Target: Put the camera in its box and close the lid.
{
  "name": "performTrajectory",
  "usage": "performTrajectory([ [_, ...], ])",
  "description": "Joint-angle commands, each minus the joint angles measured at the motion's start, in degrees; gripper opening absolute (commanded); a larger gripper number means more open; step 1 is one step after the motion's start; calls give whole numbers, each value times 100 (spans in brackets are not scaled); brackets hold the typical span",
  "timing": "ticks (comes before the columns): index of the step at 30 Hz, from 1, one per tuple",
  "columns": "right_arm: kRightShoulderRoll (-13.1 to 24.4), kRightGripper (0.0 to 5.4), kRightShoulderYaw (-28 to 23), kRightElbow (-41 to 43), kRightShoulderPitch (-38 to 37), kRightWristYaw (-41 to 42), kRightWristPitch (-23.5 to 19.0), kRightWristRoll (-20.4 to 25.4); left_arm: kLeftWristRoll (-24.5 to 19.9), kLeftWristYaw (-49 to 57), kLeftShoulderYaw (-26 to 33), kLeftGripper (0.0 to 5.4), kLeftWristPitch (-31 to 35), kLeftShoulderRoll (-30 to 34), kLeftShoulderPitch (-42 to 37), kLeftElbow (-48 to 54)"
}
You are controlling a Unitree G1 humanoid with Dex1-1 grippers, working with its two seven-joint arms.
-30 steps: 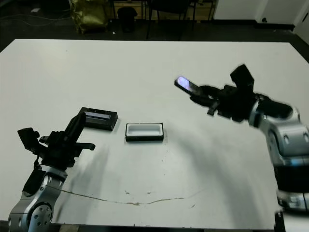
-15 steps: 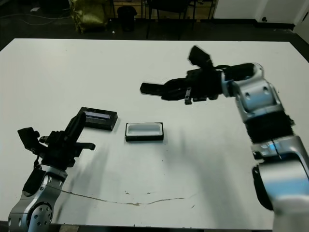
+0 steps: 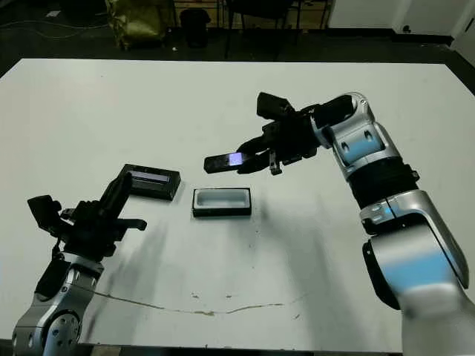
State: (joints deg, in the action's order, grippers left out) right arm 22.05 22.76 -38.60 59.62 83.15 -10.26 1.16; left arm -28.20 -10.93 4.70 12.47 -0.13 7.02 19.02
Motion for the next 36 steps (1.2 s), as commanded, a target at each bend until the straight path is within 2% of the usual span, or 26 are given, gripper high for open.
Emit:
performTrajectory([
  [1, -16, 43, -4, -79, 111, 132, 23, -67, 37, 31, -5, 0, 92, 28, 73, -45],
  [9, -61, 43, -1, -125, 131, 347, -131, -56, 44, 87, -16, 0, 130, 11, 98, -9],
  [21, -177, 43, 96, -37, -51, 226, 49, -256, 78, 67, -20, 0, 57, 9, 97, -58],
  [36, -368, 43, 253, -176, -117, 148, -162, -522, 118, 34, -41, 0, -24, 13, 108, -113],
])
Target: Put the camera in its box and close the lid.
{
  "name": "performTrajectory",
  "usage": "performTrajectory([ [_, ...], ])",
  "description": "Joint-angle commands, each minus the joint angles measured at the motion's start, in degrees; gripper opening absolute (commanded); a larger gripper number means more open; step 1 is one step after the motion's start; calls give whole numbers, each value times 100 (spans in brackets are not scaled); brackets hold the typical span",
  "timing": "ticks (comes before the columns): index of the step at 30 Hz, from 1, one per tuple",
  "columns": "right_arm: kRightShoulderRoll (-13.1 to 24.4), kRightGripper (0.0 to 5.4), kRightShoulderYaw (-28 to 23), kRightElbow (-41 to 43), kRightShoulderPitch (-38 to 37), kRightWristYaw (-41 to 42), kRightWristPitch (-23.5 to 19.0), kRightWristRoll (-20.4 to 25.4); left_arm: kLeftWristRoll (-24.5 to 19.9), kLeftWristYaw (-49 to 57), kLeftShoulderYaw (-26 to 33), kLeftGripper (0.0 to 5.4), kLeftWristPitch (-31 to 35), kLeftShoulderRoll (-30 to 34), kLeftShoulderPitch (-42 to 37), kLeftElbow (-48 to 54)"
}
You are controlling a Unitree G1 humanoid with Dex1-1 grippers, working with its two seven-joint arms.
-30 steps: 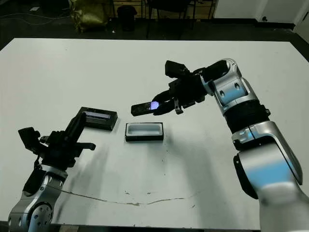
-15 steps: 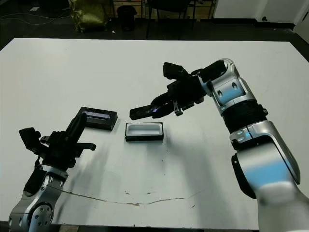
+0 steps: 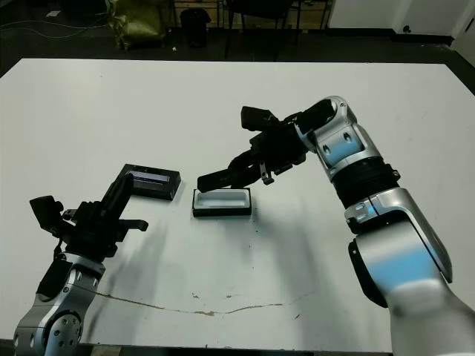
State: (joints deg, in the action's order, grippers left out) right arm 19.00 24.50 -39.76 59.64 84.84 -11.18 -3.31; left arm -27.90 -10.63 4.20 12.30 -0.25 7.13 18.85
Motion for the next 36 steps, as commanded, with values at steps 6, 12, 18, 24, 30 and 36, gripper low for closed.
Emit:
performTrajectory([
  [6, -88, 42, 141, -56, -130, -10, -202, -102, 81, 13, 12, 0, -11, -5, 111, -79],
  [12, -110, 40, 145, -91, -139, 10, -49, -124, 122, -12, 7, 0, -44, 7, 119, -110],
  [18, -161, 40, 163, -163, -144, 45, -35, -149, 141, 40, -7, 0, -11, -9, 128, -82],
  [24, -193, 40, 219, -173, -146, 40, -6, -209, 168, 94, -15, 0, -6, -34, 141, -63],
  [30, -212, 40, 225, -171, -187, -8, 164, -261, 86, 13, 6, 0, -41, -19, 141, -106],
  [36, -267, 40, 241, -246, -186, 7, 158, -287, 106, 45, 1, 0, -25, -31, 161, -64],
])
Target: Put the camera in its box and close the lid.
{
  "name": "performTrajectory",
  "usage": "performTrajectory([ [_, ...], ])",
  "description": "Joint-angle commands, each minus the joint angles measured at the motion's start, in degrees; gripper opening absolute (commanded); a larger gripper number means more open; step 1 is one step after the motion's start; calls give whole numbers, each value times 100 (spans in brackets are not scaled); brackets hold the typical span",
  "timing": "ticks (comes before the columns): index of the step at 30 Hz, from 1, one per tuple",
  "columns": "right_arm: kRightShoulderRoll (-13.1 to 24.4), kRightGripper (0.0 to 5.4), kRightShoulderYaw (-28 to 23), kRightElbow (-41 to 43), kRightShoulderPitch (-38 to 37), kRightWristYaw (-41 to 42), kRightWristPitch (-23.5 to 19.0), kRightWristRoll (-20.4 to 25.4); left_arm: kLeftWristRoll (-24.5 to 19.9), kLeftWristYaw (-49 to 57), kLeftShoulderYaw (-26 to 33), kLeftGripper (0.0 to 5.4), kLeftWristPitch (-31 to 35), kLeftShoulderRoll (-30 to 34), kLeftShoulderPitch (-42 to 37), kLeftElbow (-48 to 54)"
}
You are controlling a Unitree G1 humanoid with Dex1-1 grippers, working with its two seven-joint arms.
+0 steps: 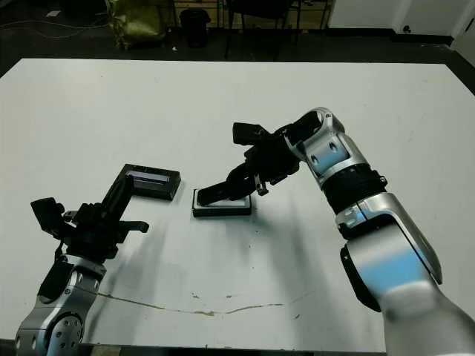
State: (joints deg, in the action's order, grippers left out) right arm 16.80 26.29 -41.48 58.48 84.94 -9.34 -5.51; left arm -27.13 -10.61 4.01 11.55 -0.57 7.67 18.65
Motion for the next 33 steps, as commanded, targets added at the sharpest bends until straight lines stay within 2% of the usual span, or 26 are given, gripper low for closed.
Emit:
performTrajectory([
  [1, -50, 40, 65, -74, -75, -4, -13, -71, 30, 48, 18, 0, 51, -3, 109, -41],
  [12, -127, 40, 101, -79, -208, -130, 175, -153, 28, 26, 25, 0, 9, -7, 120, -63],
  [33, -131, 40, 163, -37, -292, -177, 114, -294, 10, 32, 29, 0, 28, -5, 136, -56],
])
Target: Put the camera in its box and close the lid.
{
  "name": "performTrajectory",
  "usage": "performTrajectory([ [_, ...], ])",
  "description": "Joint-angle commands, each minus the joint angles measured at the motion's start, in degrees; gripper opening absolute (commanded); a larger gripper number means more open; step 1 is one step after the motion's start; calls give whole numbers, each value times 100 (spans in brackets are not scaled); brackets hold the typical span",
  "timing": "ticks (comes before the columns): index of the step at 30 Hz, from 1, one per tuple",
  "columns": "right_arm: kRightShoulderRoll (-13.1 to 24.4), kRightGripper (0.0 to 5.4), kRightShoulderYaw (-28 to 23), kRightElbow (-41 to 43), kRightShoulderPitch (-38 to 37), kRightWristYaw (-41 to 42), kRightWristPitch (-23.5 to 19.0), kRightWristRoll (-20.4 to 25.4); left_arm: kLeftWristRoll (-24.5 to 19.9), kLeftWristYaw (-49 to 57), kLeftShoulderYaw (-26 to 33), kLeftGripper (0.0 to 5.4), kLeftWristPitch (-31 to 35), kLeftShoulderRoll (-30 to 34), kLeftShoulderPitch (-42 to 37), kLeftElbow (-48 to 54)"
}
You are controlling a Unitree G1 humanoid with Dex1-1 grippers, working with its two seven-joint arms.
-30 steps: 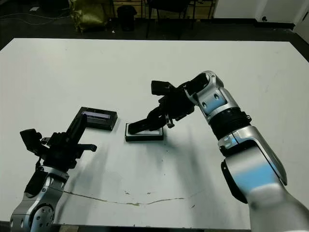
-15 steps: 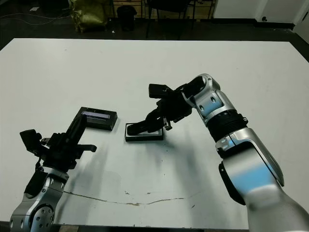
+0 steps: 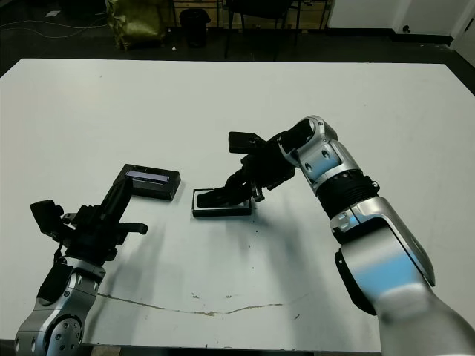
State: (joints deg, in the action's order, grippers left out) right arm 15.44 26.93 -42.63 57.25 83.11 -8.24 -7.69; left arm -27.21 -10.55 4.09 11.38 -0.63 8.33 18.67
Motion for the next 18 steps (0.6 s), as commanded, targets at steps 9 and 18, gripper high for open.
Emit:
performTrajectory([
  [9, -26, 40, 155, 256, -265, 4, -46, -55, -26, 40, 43, 0, 69, -18, 68, -65],
  [18, -74, 40, 178, 492, -395, -171, -218, -66, 43, 34, 25, 0, 18, -20, 76, -67],
])
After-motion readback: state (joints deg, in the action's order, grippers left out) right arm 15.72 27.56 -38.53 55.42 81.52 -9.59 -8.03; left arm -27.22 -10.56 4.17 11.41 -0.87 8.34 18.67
